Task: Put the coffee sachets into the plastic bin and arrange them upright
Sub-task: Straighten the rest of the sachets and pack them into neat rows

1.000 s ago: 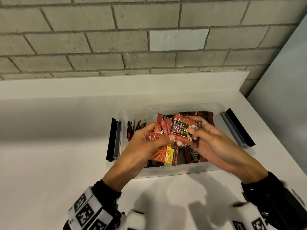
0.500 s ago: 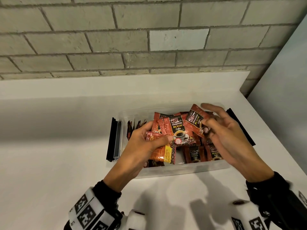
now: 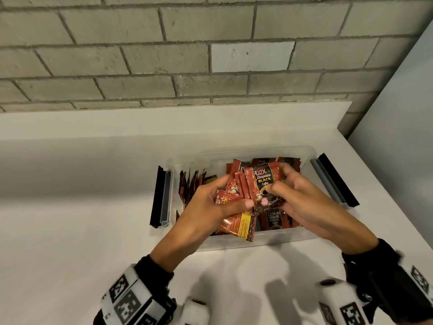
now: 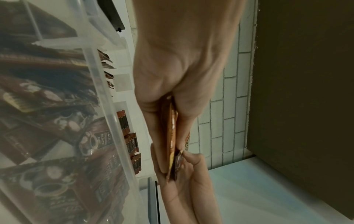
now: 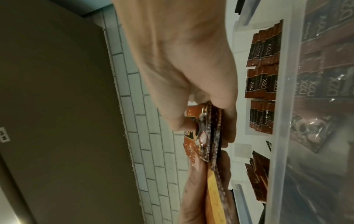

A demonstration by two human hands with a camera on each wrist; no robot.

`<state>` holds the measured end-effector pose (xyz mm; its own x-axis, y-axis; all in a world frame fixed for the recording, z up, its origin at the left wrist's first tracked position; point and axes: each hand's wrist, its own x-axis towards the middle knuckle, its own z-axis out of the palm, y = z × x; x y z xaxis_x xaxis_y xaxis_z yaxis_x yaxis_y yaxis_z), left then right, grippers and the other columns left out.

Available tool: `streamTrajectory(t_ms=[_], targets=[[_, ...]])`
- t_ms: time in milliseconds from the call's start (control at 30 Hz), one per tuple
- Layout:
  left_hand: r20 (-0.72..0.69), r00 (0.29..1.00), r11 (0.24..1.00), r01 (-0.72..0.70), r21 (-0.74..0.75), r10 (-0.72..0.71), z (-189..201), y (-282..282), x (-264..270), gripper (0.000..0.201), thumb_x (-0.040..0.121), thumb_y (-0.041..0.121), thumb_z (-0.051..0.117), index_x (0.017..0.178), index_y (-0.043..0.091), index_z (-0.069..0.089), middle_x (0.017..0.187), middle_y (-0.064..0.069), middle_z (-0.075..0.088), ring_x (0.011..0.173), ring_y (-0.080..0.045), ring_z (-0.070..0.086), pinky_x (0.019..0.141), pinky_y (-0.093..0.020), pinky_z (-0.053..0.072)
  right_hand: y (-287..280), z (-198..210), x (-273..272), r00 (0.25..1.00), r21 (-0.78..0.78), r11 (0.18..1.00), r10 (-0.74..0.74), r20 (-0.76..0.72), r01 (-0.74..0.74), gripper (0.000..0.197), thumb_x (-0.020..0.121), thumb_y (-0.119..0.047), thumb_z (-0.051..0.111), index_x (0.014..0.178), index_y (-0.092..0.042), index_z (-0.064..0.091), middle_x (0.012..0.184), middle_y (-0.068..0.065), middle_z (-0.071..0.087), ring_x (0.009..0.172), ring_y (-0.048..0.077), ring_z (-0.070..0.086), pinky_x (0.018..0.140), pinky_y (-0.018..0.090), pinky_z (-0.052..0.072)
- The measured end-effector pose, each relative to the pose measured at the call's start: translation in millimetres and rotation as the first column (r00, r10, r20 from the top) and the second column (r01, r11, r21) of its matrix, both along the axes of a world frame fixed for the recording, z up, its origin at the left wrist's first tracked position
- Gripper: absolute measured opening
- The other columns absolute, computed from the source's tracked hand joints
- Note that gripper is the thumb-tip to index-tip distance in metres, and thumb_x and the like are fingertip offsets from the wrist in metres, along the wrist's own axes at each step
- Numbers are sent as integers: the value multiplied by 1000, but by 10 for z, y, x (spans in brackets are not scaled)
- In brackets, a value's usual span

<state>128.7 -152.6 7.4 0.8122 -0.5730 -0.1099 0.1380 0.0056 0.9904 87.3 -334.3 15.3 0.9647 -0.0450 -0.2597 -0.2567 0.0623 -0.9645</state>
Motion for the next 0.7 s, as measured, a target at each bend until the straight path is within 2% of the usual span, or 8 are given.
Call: streamTrajectory(t_ms=[133,233,300,367,433,500,567,700], targets=[[-36,996,997,77,16,-76,36,44,-2,36,79,11,70,110,28,65,103,2,73,92,-15,70,78,-27,56,25,4,-2,997,-16,997,77,-5,-77,25,94,-10,50,113,-21,60,112,6,67,111,19,60,106,51,37],[-1,999,996,45,77,-45,28,75,32,49,70,29,76,115,36,58,113,3,68,102,-16,66,90,-34,54,20,-8,41,998,120,991,-57,3,56,20,94,-4,47,106,-14,60,107,9,66,97,13,66,87,35,54],[-17,1000,990,-3,141,6,-3,100,70,64,61,40,79,119,40,53,124,3,60,109,-20,62,95,-41,51,-26,11,71,984,226,959,-176,-14,174,18,93,-2,45,103,-10,58,105,11,64,92,17,66,79,35,56],[-93,994,993,-48,112,59,-29,120,93,54,68,32,77,117,32,54,118,-2,62,98,-20,67,91,-42,53,-103,35,79,963,273,924,-265,-43,267,12,93,-1,45,94,-8,55,97,10,60,88,20,62,82,41,55],[-166,982,994,-81,70,91,-36,132,103,32,82,22,67,112,20,54,102,-6,66,85,-17,68,80,-35,57,-166,63,57,958,309,906,-273,-90,288,8,92,-1,46,91,-6,53,92,13,57,87,21,59,85,42,55],[-196,975,994,-104,13,105,-35,132,113,17,90,18,58,106,14,56,93,-5,66,81,-13,65,71,-23,56,-182,62,18,973,390,893,-194,-122,227,26,86,-3,51,112,0,53,110,23,60,100,27,60,85,38,57],[-184,979,991,-106,-76,90,-5,129,114,11,84,17,60,95,14,62,89,-2,64,80,-10,63,68,-20,53,-170,27,-16,980,467,866,-115,-164,180,49,78,-8,55,126,2,48,120,24,60,105,27,61,80,34,58],[180,980,984,-57,-170,88,94,154,140,12,61,18,75,66,29,72,92,16,55,84,-3,57,76,-20,48,-167,21,-43,986,595,799,14,-163,87,74,60,-14,81,127,0,51,118,25,59,84,25,68,62,29,57]])
